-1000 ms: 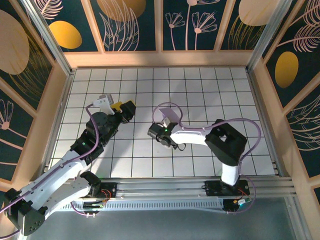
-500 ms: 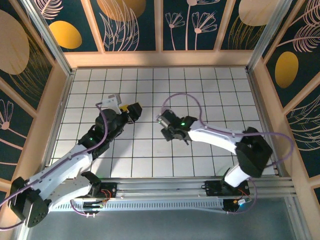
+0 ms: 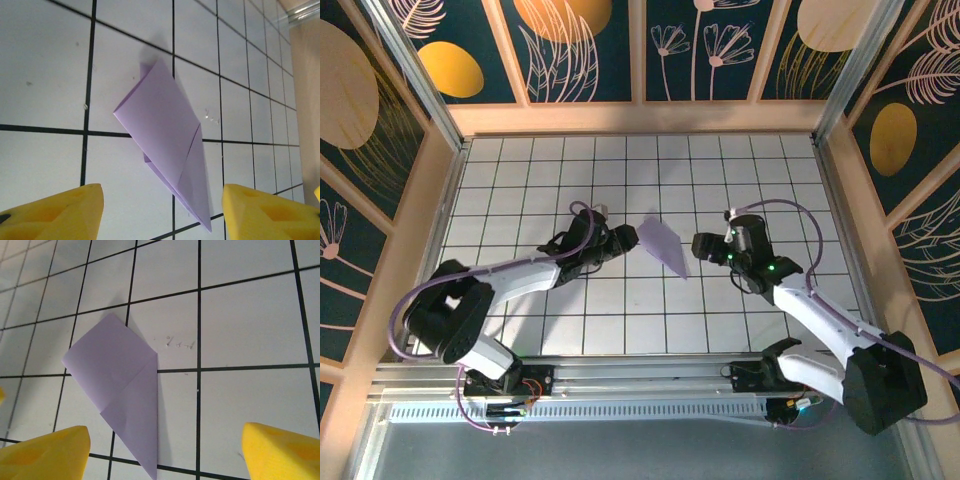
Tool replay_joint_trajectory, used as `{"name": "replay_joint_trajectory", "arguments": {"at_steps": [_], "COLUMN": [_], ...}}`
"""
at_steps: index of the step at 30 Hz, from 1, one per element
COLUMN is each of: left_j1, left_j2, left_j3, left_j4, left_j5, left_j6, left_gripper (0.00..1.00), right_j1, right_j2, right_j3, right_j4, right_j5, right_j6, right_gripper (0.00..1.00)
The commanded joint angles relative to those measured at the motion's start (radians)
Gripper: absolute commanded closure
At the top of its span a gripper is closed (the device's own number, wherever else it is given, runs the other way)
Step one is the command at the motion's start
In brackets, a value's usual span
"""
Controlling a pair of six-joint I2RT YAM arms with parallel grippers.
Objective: Fold a paper plane with a square sheet of paper (fold left side to right side)
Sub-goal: Pick up the paper from the center of the table.
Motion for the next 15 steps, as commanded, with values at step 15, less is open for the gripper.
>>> {"name": "replay_joint_trajectory", "arguments": {"at_steps": [15], "left_j1": [-0.005], "left_j2": [0.327], "left_j3": [0.176], "left_j4": [0.096], "left_j5": [0.135], "left_j6": [-0.128], "left_gripper": [0.38], "right_j1": [-0.125], "right_j2": [-0.061], "right_j3": [-0.053], "right_j4": [0.091], "right_j5": [-0.167], "right_j6": [0.047], "right_gripper": [0.21]}}
